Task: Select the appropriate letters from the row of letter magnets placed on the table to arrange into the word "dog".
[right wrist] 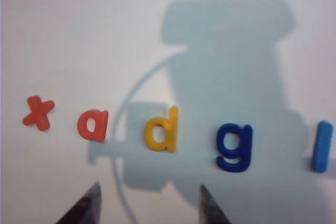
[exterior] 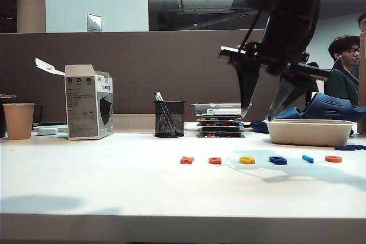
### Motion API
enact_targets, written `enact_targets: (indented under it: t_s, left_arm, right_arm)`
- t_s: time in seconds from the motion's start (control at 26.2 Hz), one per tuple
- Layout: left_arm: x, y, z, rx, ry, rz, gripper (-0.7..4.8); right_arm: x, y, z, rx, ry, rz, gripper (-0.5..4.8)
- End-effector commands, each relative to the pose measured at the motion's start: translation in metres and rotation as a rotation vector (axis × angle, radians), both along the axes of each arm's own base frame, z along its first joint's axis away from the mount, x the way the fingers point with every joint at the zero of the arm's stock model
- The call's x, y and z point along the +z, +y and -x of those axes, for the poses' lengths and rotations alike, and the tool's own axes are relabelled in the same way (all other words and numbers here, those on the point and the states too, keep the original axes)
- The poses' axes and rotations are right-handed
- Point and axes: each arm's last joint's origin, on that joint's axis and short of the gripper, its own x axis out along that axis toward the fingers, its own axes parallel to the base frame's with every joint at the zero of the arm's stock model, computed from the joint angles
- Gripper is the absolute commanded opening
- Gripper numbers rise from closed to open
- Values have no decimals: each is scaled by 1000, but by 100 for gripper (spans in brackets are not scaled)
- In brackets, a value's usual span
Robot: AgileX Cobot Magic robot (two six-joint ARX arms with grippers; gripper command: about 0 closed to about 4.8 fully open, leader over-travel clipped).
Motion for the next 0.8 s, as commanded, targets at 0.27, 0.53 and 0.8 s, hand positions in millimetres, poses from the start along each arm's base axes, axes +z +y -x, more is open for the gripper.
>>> enact_targets:
  t_s: [0.27, 0.53, 0.8]
  left_arm:
    - [1, 1, 0, 4, -3, 5, -5]
    - [1, 1, 0, 4, -4, 5, -5]
    - [1, 1, 0, 5, -4, 5, -5]
  right_arm:
    - [-26, 13, -12, 15, 24, 11, 236]
    - [-39, 14, -15, 14, 52, 25, 236]
    - [-46, 17, -21, 15, 34, 16, 235]
